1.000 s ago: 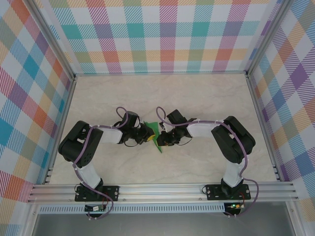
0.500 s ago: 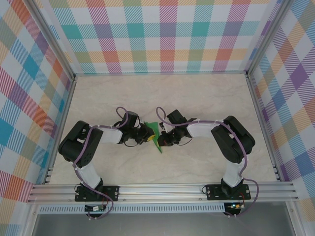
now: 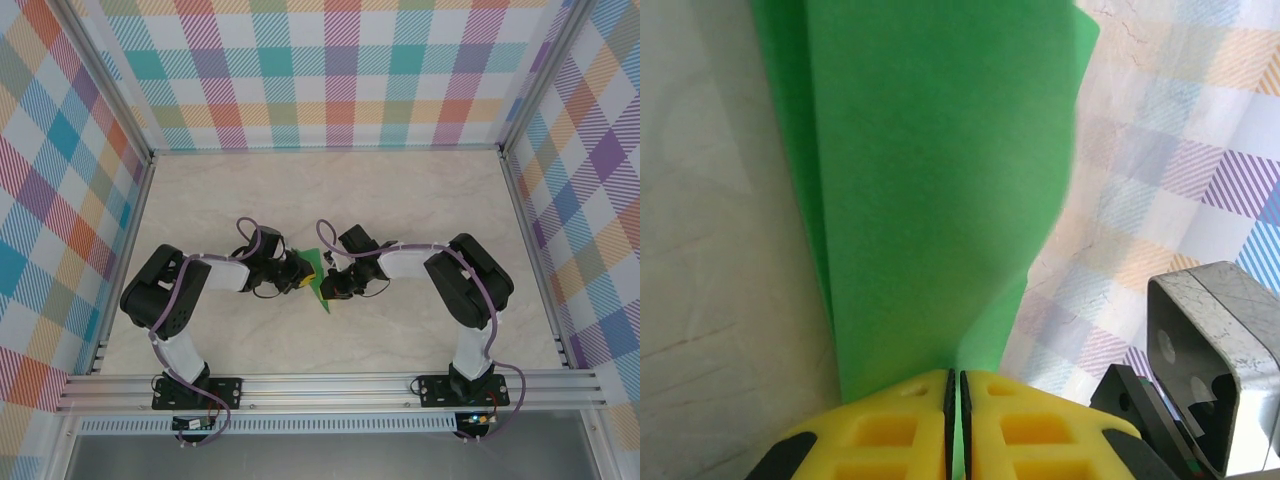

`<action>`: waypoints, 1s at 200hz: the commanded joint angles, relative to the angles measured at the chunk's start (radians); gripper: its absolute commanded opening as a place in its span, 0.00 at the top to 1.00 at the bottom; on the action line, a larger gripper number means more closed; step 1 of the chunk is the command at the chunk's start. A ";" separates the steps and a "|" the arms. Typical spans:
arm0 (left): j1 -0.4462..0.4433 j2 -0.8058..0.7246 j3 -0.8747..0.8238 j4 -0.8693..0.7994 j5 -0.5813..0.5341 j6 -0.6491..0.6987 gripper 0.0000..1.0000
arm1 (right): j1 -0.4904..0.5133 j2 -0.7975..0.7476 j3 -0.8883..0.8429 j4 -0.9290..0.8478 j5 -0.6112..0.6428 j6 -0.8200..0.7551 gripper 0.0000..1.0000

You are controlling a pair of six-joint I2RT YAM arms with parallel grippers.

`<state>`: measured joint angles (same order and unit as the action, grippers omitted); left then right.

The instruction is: Fold a paper plane with a square sheet of paper (pick it up from the middle)

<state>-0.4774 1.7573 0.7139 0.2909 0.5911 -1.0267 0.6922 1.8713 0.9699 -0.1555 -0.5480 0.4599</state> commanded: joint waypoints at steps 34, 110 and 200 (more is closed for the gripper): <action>-0.009 0.018 0.037 0.004 0.016 0.030 0.88 | -0.009 -0.032 0.008 -0.057 -0.023 -0.014 0.84; -0.009 0.028 0.040 0.008 0.018 0.036 0.88 | -0.011 -0.040 0.001 -0.088 -0.041 -0.018 0.83; -0.009 0.047 0.057 0.011 0.022 0.042 0.88 | -0.011 0.022 0.003 -0.070 -0.054 -0.022 0.90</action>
<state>-0.4797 1.7870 0.7429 0.2909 0.6044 -1.0050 0.6868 1.8656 0.9699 -0.2104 -0.5777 0.4564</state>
